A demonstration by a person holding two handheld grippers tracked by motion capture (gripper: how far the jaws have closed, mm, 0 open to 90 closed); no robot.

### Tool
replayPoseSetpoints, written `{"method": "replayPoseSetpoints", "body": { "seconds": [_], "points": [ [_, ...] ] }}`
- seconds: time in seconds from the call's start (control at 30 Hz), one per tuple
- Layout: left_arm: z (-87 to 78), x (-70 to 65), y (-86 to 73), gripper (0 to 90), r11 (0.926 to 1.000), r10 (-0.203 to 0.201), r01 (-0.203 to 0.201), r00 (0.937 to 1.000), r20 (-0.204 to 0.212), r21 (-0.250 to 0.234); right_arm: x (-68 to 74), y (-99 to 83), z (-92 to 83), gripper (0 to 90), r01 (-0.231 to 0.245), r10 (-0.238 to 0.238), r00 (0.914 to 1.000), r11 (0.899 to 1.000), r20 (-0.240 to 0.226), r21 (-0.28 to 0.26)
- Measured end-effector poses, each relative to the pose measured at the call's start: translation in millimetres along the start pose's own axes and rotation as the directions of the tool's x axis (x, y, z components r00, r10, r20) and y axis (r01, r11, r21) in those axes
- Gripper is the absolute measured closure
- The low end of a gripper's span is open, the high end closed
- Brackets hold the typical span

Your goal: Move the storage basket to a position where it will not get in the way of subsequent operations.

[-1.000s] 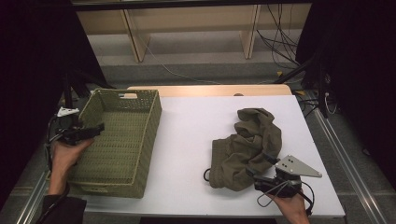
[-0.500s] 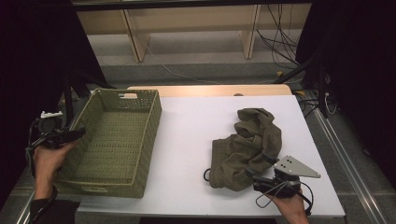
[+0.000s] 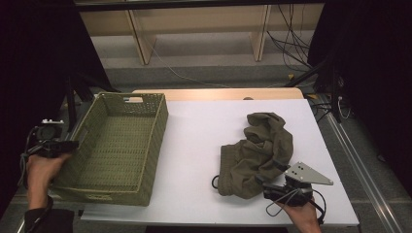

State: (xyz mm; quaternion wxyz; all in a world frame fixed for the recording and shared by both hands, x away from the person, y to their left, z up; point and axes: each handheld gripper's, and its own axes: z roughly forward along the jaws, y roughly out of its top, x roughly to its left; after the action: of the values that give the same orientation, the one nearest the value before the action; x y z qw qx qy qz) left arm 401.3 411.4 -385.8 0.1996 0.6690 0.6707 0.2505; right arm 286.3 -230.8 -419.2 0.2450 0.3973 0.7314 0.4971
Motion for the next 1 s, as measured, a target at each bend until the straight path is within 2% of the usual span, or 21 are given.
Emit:
{"method": "replayPoseSetpoints", "body": {
  "seconds": [0.07, 0.2, 0.23, 0.27, 0.37, 0.47, 0.63, 0.8, 1.0],
  "points": [
    [0.1, 0.3, -0.6, 80.8, 1.0, -0.001, 0.001, 0.9999, -0.014, 0.001, 0.3, -0.1, 0.5, 24.2, 0.0, 0.0, 1.0, 1.0, -0.003, -0.001],
    [-0.8, 2.7, 0.6, 83.5, 0.9995, -0.029, 0.029, 0.9996, -0.004, 0.009, -0.2, -0.3, 0.6, 24.2, 0.0, 0.0, 1.0, 1.0, -0.001, 0.0],
    [-1.2, 3.1, 0.9, 83.5, 0.9991, -0.04, 0.04, 0.9992, 0.003, 0.01, -0.2, -0.3, 0.6, 24.2, 0.0, 0.0, 1.0, 1.0, -0.001, 0.0],
    [-1.4, 4.1, 1.8, 83.8, 0.9972, -0.073, 0.072, 0.9971, 0.022, 0.019, -0.2, -0.4, 1.0, 24.2, 0.002, -0.002, 1.0, 1.0, 0.001, 0.003],
    [-1.6, 2.0, 3.4, 83.8, 0.9961, -0.085, 0.084, 0.9963, 0.016, 0.028, -0.3, -0.8, 2.0, 24.2, 0.003, -0.003, 1.0, 1.0, 0.003, 0.008],
    [-0.3, -0.9, 8.3, 84.1, 0.9931, -0.107, 0.105, 0.9935, 0.038, 0.051, 0.0, -0.4, 3.9, 24.2, 0.002, -0.002, 1.0, 1.0, 0.006, 0.008],
    [3.8, -5.0, 14.5, 83.9, 0.9907, -0.126, 0.123, 0.9911, 0.044, 0.058, 0.1, -0.2, 6.0, 24.2, 0.005, -0.006, 1.0, 1.0, 0.007, 0.014],
    [14.2, -16.0, 29.4, 83.5, 0.9912, -0.119, 0.117, 0.9922, 0.036, 0.061, -0.7, 0.1, 6.8, 24.3, 0.002, -0.002, 1.0, 1.0, 0.006, 0.011],
    [18.3, -18.5, 33.5, 83.4, 0.9929, -0.109, 0.107, 0.9934, 0.035, 0.051, -1.9, 0.2, 4.9, 24.3, -0.001, 0.001, 1.0, 1.0, 0.009, 0.011]
  ]
}}
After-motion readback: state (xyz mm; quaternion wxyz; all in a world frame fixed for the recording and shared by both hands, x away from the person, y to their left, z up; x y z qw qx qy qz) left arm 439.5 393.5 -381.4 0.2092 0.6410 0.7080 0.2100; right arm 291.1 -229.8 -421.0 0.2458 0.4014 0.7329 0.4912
